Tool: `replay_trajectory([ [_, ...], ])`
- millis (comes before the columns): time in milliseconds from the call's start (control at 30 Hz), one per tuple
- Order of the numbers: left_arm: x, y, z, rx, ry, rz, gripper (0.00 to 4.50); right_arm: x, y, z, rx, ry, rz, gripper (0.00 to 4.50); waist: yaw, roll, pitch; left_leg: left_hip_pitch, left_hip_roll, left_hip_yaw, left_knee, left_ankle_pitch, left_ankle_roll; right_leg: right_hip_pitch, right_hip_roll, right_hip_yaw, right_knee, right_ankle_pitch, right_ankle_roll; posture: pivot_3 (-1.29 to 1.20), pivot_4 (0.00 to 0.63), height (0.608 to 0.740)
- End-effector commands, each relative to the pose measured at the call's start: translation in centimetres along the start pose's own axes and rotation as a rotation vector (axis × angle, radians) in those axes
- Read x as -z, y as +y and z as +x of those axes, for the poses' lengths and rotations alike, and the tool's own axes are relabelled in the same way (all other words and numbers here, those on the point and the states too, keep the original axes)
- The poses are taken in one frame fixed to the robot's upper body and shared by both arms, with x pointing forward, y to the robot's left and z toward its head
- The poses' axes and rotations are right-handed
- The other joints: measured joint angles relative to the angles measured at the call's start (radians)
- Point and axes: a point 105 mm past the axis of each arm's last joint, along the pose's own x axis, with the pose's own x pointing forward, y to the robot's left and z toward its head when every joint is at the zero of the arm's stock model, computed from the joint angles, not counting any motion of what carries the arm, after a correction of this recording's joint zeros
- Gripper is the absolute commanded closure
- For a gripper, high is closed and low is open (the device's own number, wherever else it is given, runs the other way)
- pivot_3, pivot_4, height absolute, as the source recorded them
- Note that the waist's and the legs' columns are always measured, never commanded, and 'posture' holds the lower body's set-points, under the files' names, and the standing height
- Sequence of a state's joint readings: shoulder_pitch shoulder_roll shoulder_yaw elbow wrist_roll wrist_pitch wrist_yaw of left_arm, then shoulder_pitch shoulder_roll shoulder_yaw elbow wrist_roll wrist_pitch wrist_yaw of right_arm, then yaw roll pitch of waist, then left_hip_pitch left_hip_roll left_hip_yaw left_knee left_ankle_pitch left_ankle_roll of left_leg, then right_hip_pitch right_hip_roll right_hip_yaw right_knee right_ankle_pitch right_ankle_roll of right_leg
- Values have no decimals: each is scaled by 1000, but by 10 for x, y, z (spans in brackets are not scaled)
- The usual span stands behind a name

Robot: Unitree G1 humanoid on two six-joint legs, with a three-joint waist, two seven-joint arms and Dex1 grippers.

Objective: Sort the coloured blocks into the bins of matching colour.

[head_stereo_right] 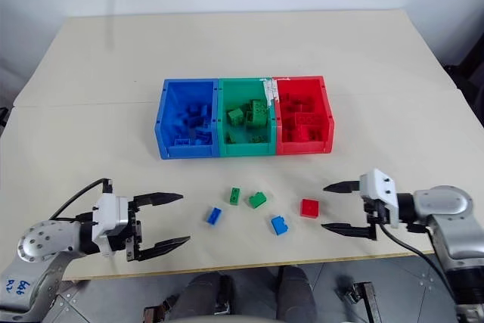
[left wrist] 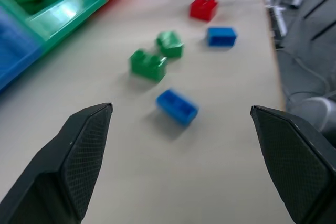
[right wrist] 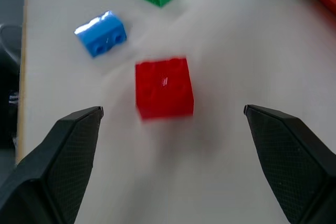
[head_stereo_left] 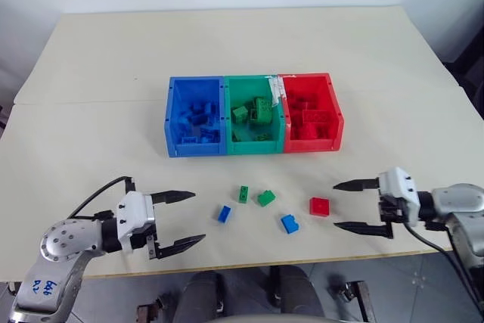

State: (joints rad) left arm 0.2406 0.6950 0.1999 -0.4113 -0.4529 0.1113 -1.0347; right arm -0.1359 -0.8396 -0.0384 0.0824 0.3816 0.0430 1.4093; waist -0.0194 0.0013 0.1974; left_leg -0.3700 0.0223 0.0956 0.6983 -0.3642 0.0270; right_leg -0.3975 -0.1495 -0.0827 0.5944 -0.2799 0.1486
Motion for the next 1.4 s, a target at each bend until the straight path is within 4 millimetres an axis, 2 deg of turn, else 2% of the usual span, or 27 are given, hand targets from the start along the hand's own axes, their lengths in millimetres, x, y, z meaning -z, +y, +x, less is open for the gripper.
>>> replay_trajectory([
  [33,1,4,-8,-43,11,26,17,1,-1,10,-10,-14,-17,0,2,0,0,0,0,0,0,0,0,0,0,0,0,0,0,0,150,740],
  [67,2,4,-9,-45,18,21,17,1,-1,12,-11,-17,-15,0,3,0,0,0,0,0,0,0,0,0,0,0,0,0,0,0,150,740],
  [167,1,6,-8,-56,10,31,0,5,-3,17,-11,-19,-11,617,2,0,0,0,0,0,0,0,0,0,0,0,0,0,0,0,150,740],
  [367,-1,11,-6,-69,-6,52,0,4,-8,19,14,-61,-19,2638,2,0,0,0,0,1,0,0,0,0,1,0,4,0,0,0,150,740],
  [433,-1,12,-4,-68,-10,56,0,0,-12,20,38,-100,-26,3037,1,0,0,0,0,1,0,0,0,0,1,0,4,0,0,0,150,740],
  [533,-2,17,-2,-76,-22,56,0,-13,-19,17,81,-188,-10,3032,-1,0,0,0,0,1,1,0,0,0,1,0,6,0,0,0,150,740],
  [600,-3,19,0,-81,-34,51,0,-27,-31,13,154,-243,-1,3032,-3,0,0,0,0,1,1,0,0,0,1,0,6,0,0,0,150,740],
  [800,-24,30,15,-112,-125,66,0,-87,-97,2,433,-360,-20,3032,-10,0,0,0,0,1,1,0,0,-1,1,0,7,0,0,0,150,740],
  [933,-30,32,22,-102,-135,73,0,-109,-131,6,542,-304,-22,3032,-8,0,0,-2,2,2,0,1,-2,-6,2,0,12,-1,-3,0,150,740],
  [1067,-34,31,30,-99,-148,82,0,-131,-159,8,651,-321,-19,3032,-9,0,0,-6,1,5,1,1,-2,-12,2,0,15,-2,-4,0,150,740],
  [1167,-36,28,33,-97,-154,82,0,-136,-166,13,663,-315,-21,3032,-8,0,0,-7,1,7,0,1,-2,-14,2,-1,15,-2,-4,0,150,740],
  [1300,-37,27,34,-102,-156,83,0,-137,-159,15,617,-323,-27,1668,-8,0,0,-7,2,7,0,1,-1,-14,2,-4,14,-2,-4,0,150,740],
  [1400,-38,28,35,-96,-154,82,0,-133,-150,6,588,-320,-38,657,-7,0,0,-7,2,7,1,1,-1,-13,2,-4,15,-2,-4,0,150,740],
])
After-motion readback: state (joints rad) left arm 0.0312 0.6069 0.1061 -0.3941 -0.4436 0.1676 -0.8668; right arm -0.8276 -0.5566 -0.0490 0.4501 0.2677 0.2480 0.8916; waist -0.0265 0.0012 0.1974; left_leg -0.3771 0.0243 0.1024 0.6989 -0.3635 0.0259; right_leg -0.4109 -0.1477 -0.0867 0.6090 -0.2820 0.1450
